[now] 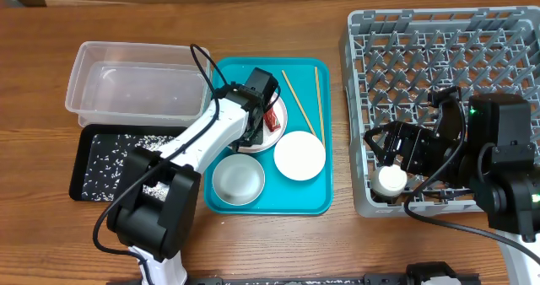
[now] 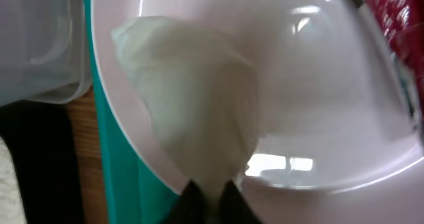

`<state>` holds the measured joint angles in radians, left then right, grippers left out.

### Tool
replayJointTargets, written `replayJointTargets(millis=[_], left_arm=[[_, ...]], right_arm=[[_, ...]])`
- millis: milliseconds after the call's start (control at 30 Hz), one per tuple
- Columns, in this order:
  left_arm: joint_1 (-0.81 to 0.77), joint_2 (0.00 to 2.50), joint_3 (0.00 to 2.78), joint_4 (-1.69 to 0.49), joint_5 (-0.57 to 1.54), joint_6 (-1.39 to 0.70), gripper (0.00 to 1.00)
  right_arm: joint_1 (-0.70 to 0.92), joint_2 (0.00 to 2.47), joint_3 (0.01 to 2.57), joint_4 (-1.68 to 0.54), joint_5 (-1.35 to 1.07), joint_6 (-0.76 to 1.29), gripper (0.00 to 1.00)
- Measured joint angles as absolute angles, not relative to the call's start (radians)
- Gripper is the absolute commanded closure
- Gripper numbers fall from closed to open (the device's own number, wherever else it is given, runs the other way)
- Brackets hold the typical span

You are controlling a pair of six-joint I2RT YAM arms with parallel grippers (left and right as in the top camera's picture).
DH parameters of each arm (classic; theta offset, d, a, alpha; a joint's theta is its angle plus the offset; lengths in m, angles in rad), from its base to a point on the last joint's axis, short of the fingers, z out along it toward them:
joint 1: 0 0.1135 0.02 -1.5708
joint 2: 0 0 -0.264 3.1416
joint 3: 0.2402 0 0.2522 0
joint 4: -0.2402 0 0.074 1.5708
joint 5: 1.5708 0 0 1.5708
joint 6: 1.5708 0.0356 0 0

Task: Sort waste into correct bins and load items into the dishwasher
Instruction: 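Pick the white tissue off the plate and drop it into the clear bin, then grasp the red snack wrapper on the white plate with the left gripper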

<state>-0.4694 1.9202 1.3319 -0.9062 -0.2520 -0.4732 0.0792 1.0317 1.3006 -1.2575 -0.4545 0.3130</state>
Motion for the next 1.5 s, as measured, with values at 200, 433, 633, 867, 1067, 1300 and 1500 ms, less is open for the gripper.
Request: replayJointTargets(millis=[200,433,633,867,1067,1300,1500], left_arm=[[-0.455,1.905,1.485,-1.082,-0.253,-0.472,0.96],[-0.344,1.745,1.617,-1.106,-0.34,-0.471,0.94],[-0.14,1.751,1.613,-1.045,-0.325,-0.44,0.3],[-0.125,1.787,1.61,-1.007,-0.133,-0.336,0.32],[-0.295,1.787,1.608,-0.876,-0.067,-0.317,0.32],[-0.419,1.924,1.607,-0.746,-0.066,-0.385,0.44],[-0.41,2.124,1.587,-0.731,0.026,-0.437,0.72]], right_arm=[[0.079,1.032,1.301,-1.258,-0.453,0.313,0.07],[0.079,1.032,1.301,-1.261,-0.449,0.313,0.07],[0.079,1.032,1.301,-1.26,-0.445,0.314,0.07],[0.079,1.032,1.301,-1.261,-0.438,0.314,0.06],[0.079,1.032,1.301,-1.261,-0.429,0.313,0.06],[0.079,1.034,1.301,-1.26,-0.414,0.313,0.06],[0.079,1.054,1.301,-1.269,-0.411,0.314,0.06]])
